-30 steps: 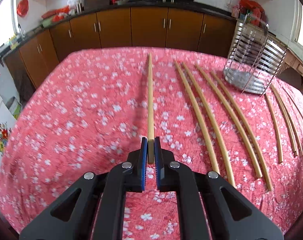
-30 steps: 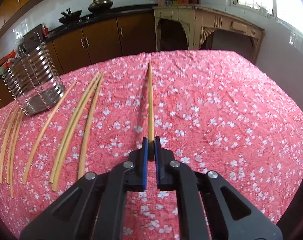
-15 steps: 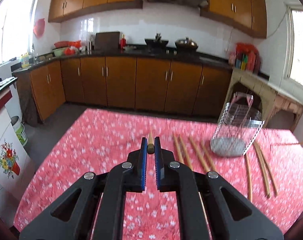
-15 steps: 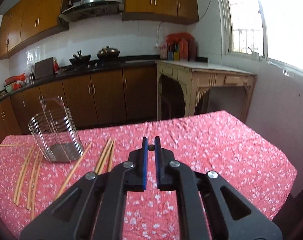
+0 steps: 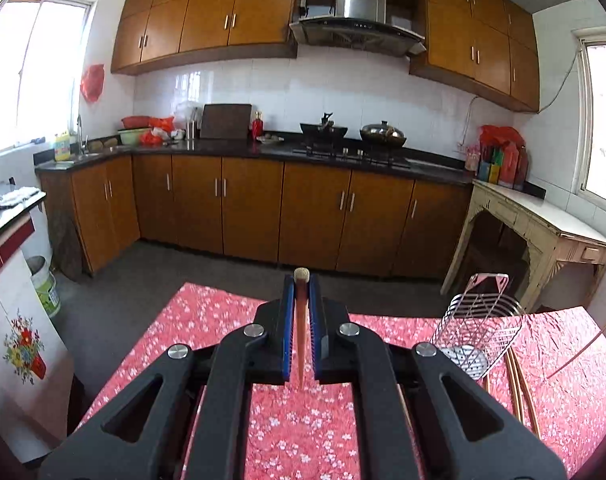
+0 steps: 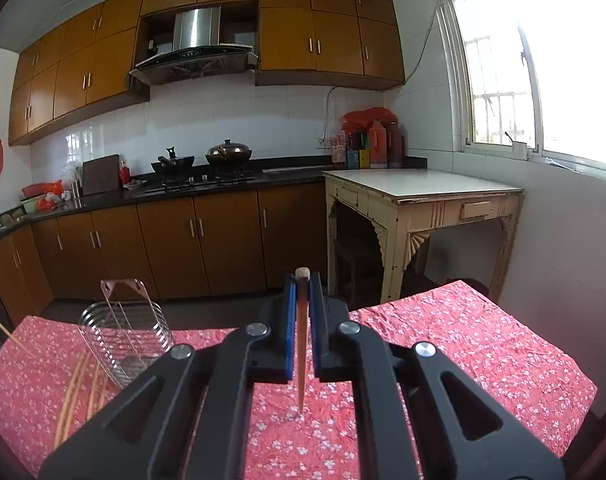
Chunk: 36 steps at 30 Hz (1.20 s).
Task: Organize utensils
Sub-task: 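Carry both held chopsticks over the wire holder and open both tools to drop them in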
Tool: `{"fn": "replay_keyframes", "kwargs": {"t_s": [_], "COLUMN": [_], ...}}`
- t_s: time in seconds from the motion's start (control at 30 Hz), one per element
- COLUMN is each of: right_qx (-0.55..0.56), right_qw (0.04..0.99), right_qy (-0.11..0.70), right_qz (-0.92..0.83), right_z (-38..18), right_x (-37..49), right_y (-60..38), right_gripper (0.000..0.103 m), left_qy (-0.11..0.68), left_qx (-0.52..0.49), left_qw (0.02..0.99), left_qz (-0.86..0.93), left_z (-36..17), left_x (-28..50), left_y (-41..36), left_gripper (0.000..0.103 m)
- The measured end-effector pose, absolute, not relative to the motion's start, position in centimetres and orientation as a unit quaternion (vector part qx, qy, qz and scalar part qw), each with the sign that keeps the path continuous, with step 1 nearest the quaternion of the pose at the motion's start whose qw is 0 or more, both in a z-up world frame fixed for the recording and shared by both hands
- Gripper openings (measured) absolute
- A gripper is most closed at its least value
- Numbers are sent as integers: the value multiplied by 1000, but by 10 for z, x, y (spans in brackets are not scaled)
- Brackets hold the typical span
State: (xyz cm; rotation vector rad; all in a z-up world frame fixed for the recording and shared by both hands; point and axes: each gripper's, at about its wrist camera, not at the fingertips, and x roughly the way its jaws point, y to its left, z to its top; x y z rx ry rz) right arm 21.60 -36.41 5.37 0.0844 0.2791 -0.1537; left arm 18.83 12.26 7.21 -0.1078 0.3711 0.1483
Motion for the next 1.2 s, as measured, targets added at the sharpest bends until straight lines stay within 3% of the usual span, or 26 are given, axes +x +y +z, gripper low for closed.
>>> {"fn": "replay_keyframes", "kwargs": {"t_s": [0.43,0.83,1.0,1.2], "right_qx": [66,53,67,51], "right_qw": [992,993,987,982], "right_qy": [112,70,92,134], "right_qz": [0,84,113,121], "right_z": [121,188,180,153], "right_x": [222,238,264,299], "right_y": [-343,-275,-258,-242], "right_gripper": [7,7,7,7], "left_qy": [160,76,65,113], "left_qx": [-56,-82,-78,-101], "left_qw": [985,993,994,988], "left_qz": [44,-37,-35,-36], "left_z": [109,202,197,158], "left_x": [193,218,245,287], "left_y": [101,34,7,-7], "left_gripper": [7,7,7,7]}}
